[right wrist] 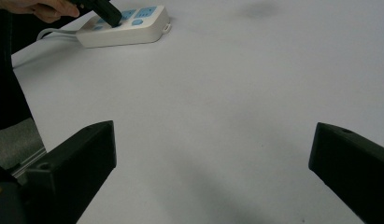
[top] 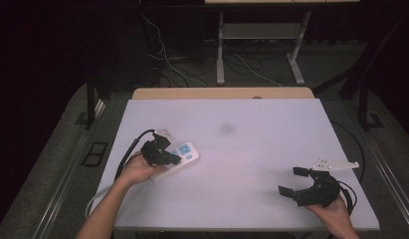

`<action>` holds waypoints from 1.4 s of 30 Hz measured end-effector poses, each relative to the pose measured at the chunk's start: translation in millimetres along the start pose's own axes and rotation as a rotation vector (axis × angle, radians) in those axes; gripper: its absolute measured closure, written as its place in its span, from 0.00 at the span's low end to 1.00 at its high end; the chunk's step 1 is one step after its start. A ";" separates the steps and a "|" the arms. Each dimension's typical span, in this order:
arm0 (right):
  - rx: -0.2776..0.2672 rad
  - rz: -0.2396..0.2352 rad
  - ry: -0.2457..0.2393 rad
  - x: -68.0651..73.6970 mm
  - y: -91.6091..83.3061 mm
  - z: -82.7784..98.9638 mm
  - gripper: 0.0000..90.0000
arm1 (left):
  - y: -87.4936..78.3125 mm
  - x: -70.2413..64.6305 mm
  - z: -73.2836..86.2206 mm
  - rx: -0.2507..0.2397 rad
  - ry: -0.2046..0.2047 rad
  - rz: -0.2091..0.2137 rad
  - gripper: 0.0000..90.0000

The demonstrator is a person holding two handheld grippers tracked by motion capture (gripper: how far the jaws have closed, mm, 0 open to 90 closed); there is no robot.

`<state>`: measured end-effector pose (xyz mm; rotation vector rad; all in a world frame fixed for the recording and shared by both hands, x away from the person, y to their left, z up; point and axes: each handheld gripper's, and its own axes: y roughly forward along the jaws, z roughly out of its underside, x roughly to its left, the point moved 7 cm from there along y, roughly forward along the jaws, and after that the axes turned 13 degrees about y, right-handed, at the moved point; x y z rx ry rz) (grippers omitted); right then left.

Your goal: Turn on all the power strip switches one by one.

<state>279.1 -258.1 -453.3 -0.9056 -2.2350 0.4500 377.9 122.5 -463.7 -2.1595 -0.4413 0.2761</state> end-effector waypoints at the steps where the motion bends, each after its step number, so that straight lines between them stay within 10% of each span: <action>1: 0.000 -0.001 0.001 0.1 0.1 0.0 0.01 | 0.1 -0.2 0.1 -0.004 0.000 -0.001 1.00; 21: 0.005 0.004 0.008 -2.3 2.1 0.2 0.01 | -3.1 2.1 2.6 -0.030 -0.017 0.001 1.00; 42: 0.004 0.003 0.008 -1.8 2.3 0.2 0.01 | -15.7 0.4 -26.4 -0.041 0.062 -0.015 0.99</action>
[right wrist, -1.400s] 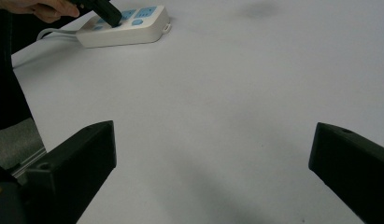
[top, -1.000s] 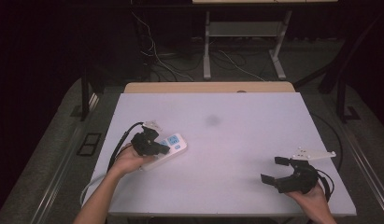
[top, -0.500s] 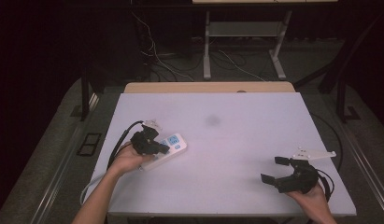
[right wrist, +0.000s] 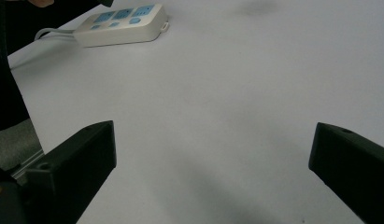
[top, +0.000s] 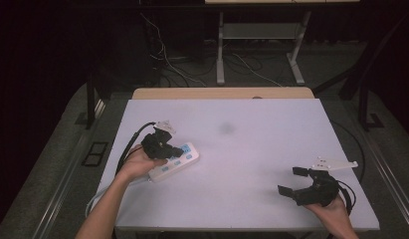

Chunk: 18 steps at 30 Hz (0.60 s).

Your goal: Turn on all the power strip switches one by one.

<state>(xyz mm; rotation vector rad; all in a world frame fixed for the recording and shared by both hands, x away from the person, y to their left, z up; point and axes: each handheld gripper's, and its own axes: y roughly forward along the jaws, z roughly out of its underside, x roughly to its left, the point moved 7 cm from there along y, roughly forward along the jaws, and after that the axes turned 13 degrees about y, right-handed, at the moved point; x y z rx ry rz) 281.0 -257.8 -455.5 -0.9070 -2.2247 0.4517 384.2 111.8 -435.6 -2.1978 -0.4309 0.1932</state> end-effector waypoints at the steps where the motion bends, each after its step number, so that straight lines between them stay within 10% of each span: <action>1: 0.000 0.000 0.000 0.0 0.0 0.0 0.01 | 0.5 -0.7 -1.7 0.002 0.002 0.001 0.99; 18: -0.001 0.002 -0.002 -0.4 -0.4 -0.2 0.01 | 18.1 -0.8 -13.5 0.008 0.027 0.012 0.99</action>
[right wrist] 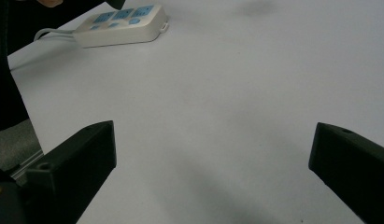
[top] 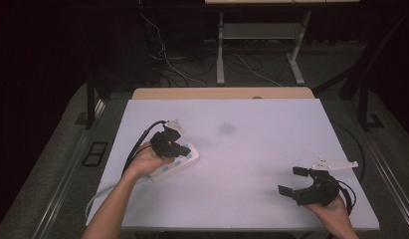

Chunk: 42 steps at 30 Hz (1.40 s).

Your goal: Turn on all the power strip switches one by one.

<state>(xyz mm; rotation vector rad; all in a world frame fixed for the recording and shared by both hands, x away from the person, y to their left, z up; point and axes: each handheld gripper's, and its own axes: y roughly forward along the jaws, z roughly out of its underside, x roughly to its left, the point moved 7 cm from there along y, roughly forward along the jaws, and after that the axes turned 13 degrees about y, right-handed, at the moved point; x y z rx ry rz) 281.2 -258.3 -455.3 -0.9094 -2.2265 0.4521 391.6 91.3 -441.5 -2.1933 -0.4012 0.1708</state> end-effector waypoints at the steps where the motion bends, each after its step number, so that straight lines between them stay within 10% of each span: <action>1: 0.001 0.000 0.000 0.1 0.1 0.0 0.01 | 1.0 0.1 -0.5 0.000 -0.003 0.001 0.99; 42: -0.003 -0.002 -0.005 0.3 -1.3 0.2 0.01 | 23.9 4.2 4.2 0.014 -0.028 0.019 0.99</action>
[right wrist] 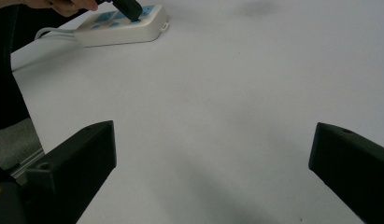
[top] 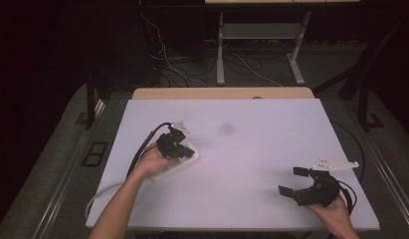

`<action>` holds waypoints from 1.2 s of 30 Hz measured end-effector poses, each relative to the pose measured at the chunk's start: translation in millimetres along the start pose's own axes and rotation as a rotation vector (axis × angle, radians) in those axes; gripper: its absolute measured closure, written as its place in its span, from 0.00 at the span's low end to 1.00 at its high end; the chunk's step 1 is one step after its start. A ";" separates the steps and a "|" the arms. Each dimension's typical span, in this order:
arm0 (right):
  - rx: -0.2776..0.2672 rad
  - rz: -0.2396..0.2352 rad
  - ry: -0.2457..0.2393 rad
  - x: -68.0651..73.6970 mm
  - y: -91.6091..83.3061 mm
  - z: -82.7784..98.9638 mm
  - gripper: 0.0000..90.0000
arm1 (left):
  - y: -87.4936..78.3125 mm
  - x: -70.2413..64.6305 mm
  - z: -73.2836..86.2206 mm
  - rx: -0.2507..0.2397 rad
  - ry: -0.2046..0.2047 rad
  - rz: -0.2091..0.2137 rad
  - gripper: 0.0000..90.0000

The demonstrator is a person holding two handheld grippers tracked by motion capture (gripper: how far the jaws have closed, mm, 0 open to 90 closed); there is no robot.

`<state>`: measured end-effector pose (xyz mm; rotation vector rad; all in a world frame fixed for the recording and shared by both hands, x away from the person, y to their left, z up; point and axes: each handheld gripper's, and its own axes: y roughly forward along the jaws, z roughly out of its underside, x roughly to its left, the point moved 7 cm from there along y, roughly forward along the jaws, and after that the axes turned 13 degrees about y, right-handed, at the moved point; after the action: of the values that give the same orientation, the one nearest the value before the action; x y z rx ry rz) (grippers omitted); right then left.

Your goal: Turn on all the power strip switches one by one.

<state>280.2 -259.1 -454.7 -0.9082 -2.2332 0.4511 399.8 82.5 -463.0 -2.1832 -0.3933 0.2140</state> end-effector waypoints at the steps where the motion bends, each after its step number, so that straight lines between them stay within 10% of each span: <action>1: -0.001 0.000 -0.001 0.0 -0.1 0.0 0.01 | 0.6 -0.5 0.1 -0.003 -0.005 0.002 0.99; 36: -0.003 0.001 0.005 -1.7 -0.8 -0.2 0.01 | -3.4 10.4 3.3 -0.011 -0.068 -0.016 0.99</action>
<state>280.9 -260.8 -454.9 -0.9107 -2.2298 0.4456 407.8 90.5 -462.3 -2.1871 -0.4506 0.2779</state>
